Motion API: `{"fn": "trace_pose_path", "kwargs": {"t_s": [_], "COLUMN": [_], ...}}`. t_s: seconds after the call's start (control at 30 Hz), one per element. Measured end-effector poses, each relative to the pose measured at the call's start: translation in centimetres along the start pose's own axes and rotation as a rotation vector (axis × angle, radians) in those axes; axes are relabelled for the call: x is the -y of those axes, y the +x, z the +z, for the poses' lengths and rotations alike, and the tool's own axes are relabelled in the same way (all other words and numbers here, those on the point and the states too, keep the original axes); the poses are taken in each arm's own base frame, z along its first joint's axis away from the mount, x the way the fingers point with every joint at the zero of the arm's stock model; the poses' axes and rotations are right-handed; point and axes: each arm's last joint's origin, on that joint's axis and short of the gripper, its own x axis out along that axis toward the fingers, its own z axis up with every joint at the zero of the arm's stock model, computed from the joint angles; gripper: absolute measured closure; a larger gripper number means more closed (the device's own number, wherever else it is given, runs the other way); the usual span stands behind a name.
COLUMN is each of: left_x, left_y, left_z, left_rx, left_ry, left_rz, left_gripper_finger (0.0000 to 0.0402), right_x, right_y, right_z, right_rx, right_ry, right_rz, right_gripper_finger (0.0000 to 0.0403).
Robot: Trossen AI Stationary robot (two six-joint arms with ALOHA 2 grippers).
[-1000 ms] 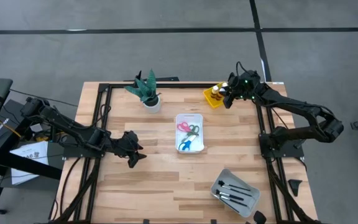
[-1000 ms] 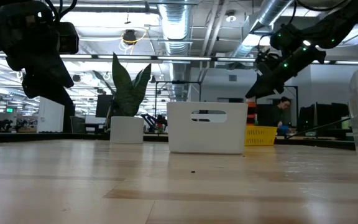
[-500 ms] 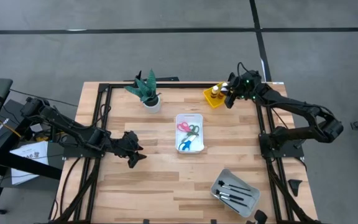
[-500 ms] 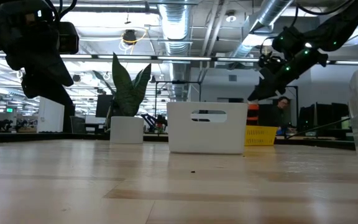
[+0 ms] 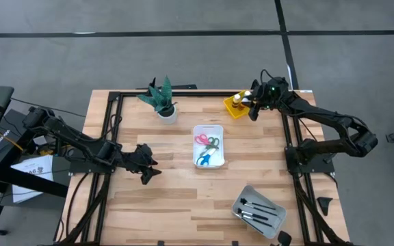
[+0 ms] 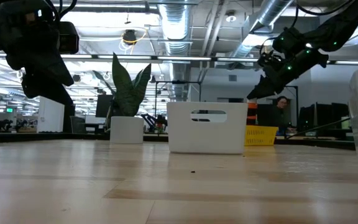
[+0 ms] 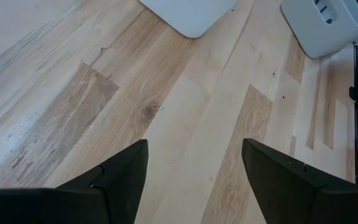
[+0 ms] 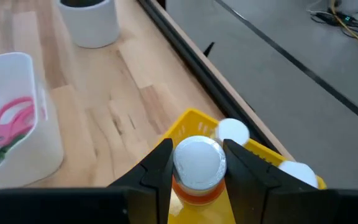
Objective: Pick & Place Paint Supplies
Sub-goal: Put the orange acrylic paint bottle into the yellow basket
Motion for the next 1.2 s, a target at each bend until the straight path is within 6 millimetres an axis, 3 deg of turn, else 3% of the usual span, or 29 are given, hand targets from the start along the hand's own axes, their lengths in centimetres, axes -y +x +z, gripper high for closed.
{"fn": "trace_pose_path", "kwargs": {"t_s": [1.2], "left_x": [0.4], "left_y": [0.0], "left_z": [0.3], "left_rx": [0.024], "left_ry": [-0.092], "left_rz": [-0.042], "left_gripper_finger": [0.0147], "right_x": [1.0], "right_y": [1.0], "right_z": [-0.9], "right_rx": [-0.018], "right_ry": [-0.086], "right_rz": [0.05], "right_gripper_finger": [0.0295]}}
